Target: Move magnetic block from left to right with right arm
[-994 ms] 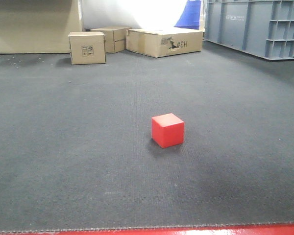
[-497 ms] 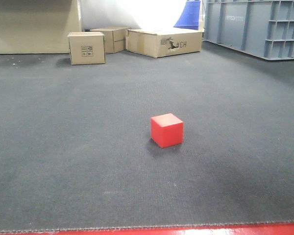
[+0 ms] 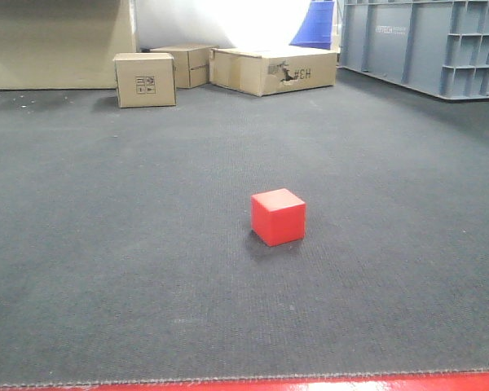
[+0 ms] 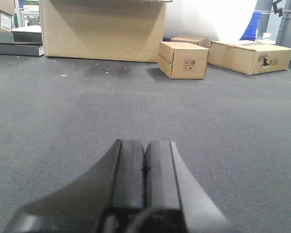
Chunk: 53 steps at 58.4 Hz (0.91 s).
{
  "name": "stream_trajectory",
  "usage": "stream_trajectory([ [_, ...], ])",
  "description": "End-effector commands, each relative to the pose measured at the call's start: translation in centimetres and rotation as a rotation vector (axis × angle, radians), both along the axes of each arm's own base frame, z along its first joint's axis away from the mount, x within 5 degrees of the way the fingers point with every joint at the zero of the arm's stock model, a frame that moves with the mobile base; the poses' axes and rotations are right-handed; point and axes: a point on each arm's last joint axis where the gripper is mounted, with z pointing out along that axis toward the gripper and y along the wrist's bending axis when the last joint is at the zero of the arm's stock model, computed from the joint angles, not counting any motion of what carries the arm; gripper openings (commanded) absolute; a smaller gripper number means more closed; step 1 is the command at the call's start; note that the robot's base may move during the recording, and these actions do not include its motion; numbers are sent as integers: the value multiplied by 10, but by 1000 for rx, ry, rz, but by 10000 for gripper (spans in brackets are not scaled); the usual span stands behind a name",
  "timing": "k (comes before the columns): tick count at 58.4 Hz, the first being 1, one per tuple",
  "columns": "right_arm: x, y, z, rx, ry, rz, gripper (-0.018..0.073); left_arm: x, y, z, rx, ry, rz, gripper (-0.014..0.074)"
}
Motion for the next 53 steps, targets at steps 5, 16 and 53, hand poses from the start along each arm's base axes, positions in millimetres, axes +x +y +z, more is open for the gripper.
stream_trajectory([
  [5, -2, 0, 3, -5, -124, -2, 57, -1, 1, 5, -13, -89, 2, -126],
  [16, -2, 0, 3, -5, -123, -2, 57, -1, 1, 5, -13, -89, 2, -126],
  [53, -2, 0, 3, -5, -123, -2, 57, -1, 1, 5, -13, -89, 2, -126],
])
